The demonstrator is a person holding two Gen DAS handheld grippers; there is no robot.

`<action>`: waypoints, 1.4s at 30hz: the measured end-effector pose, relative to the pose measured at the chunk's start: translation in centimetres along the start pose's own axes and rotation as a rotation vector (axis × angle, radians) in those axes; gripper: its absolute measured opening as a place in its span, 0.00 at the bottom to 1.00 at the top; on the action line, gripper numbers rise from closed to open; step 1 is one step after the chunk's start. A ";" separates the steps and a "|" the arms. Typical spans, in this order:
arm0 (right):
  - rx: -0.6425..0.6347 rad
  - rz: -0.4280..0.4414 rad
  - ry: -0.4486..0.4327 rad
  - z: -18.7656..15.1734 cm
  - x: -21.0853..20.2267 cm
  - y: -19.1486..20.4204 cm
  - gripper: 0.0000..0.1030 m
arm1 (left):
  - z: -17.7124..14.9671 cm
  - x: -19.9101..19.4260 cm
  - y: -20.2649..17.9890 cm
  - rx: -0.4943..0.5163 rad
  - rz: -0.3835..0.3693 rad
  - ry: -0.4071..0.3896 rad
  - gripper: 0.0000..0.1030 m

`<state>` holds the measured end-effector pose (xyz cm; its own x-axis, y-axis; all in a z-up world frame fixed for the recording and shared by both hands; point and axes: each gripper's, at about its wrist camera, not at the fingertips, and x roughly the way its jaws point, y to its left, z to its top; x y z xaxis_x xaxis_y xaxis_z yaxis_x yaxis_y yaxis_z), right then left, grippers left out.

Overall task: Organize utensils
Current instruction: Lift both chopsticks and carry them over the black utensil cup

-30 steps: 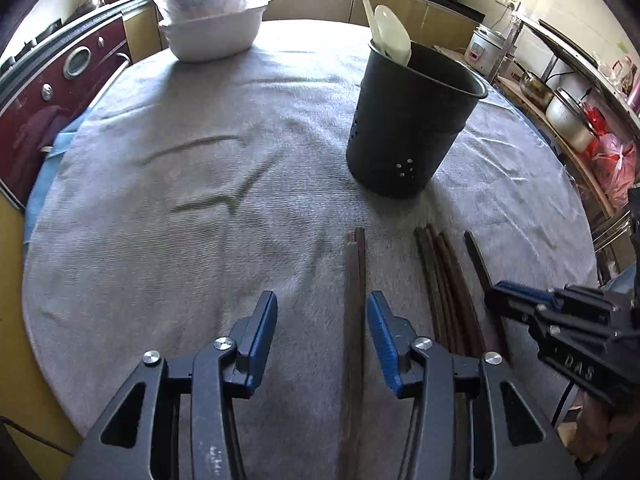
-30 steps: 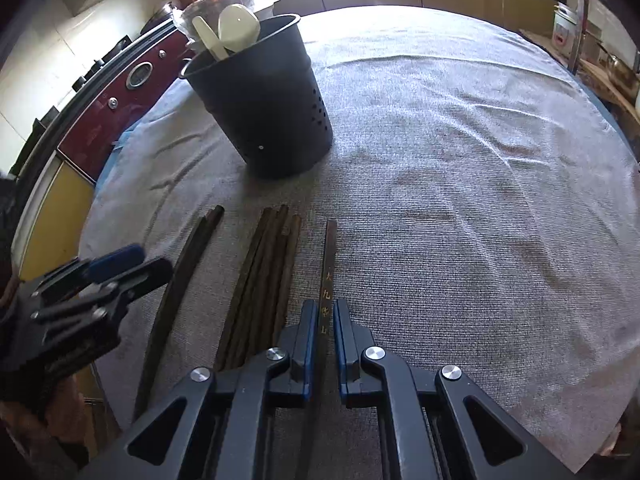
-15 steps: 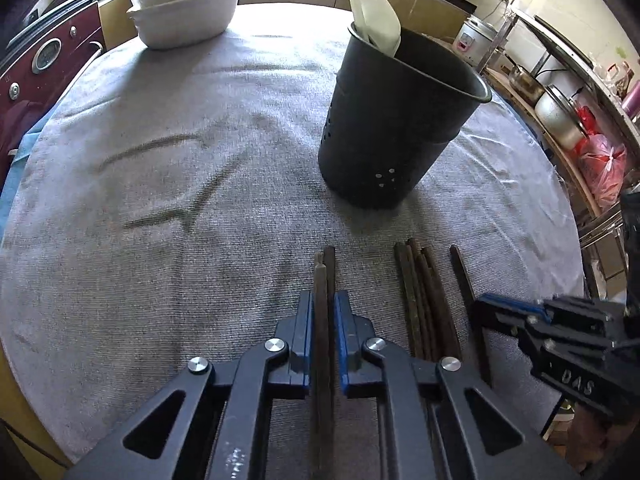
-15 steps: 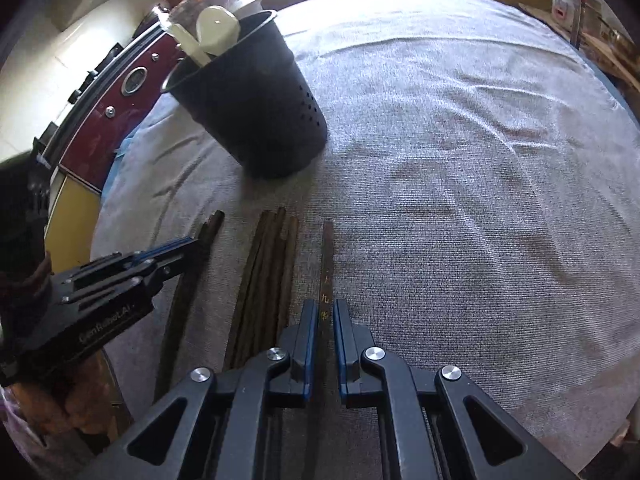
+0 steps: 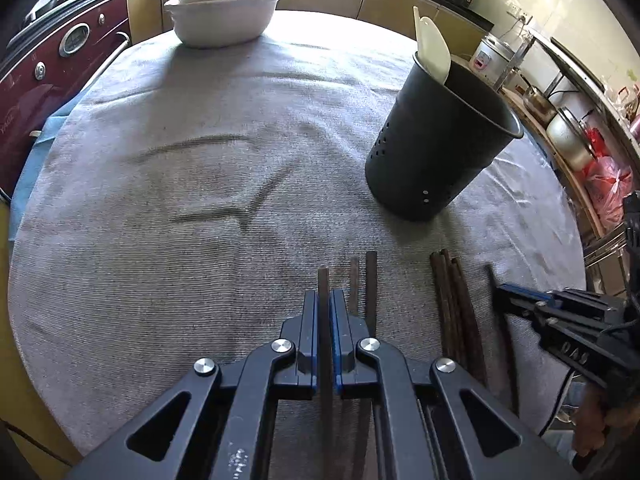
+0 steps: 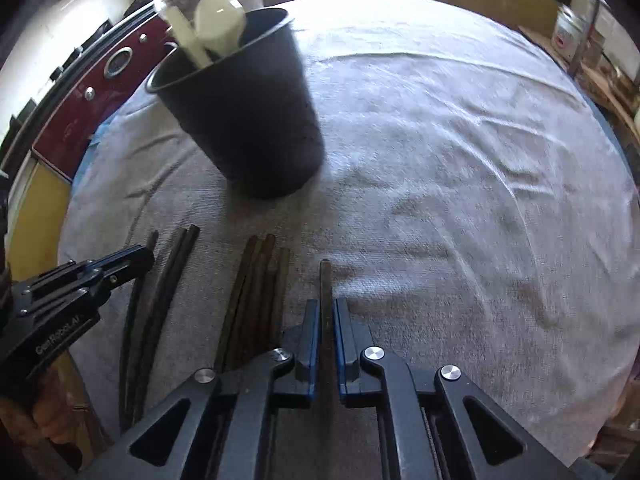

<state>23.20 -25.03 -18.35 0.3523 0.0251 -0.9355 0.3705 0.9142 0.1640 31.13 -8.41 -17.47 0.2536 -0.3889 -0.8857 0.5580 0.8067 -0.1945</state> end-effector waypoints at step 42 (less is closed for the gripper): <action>-0.071 0.163 -0.541 -1.3 -16.5 -0.7 0.06 | 1.7 -16.3 -2.7 -0.026 -0.010 -0.461 0.05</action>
<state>16.04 -25.55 -3.37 0.7971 -0.0257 -0.6033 0.2226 0.9413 0.2539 26.84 -5.02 -1.82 0.5764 -0.5494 -0.6049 0.5440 0.8104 -0.2176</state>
